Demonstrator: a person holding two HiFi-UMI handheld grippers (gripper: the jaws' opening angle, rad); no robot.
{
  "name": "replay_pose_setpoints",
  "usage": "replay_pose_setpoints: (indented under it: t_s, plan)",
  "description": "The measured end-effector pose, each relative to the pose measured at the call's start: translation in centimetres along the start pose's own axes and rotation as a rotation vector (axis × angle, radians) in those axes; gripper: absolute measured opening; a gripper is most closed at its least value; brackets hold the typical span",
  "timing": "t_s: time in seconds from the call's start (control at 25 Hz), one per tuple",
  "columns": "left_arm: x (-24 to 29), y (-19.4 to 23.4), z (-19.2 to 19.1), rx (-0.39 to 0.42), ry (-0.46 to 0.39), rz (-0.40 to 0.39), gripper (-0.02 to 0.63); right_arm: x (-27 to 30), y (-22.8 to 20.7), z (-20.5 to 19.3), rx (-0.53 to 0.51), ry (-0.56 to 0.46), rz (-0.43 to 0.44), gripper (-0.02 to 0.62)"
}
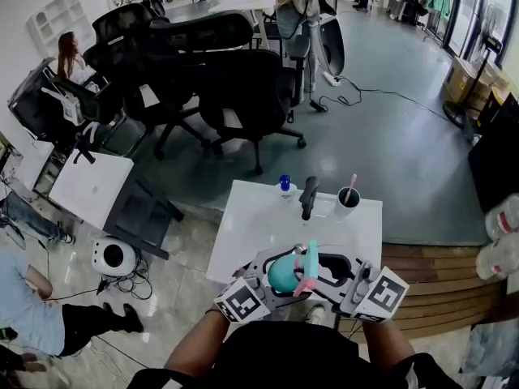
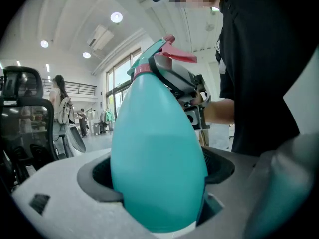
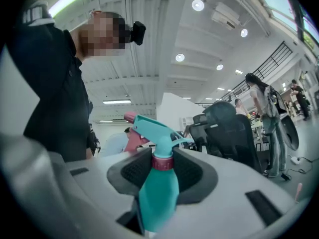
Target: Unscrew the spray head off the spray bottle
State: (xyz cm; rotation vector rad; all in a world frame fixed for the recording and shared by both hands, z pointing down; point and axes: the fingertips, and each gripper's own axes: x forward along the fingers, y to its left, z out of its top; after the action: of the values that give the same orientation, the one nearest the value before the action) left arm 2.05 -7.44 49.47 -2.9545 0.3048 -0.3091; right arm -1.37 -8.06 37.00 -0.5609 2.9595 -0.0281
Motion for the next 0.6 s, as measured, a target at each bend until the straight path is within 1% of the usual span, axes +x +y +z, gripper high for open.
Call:
replay_pose_setpoints:
  t_s: [0.08, 0.16, 0.24, 0.32, 0.44, 0.6]
  plan:
    - [0.0, -1.1, 0.4, -0.015, -0.016, -0.070, 0.472, -0.1, 1.0, 0.1, 0.028, 0.029, 0.066, 0.140]
    - [-0.1, -2.4, 0.8, -0.031, -0.027, -0.146, 0.472, -0.6, 2.0, 0.0, 0.045, 0.060, 0.150, 0.140]
    - [-0.3, -3.5, 1.2, -0.037, -0.033, -0.208, 0.472, -1.2, 2.8, 0.1, 0.036, 0.065, 0.232, 0.140]
    - [-0.4, -4.4, 1.5, -0.035, -0.035, -0.254, 0.472, -1.6, 3.3, 0.3, 0.027, 0.063, 0.295, 0.140]
    - [-0.5, -5.0, 2.0, -0.044, -0.041, -0.304, 0.472, -2.0, 3.7, 0.7, 0.025, 0.058, 0.340, 0.140]
    - [-0.8, -6.1, 2.5, -0.064, -0.046, -0.376, 0.472, -2.3, 4.4, 1.1, 0.056, 0.030, 0.400, 0.140]
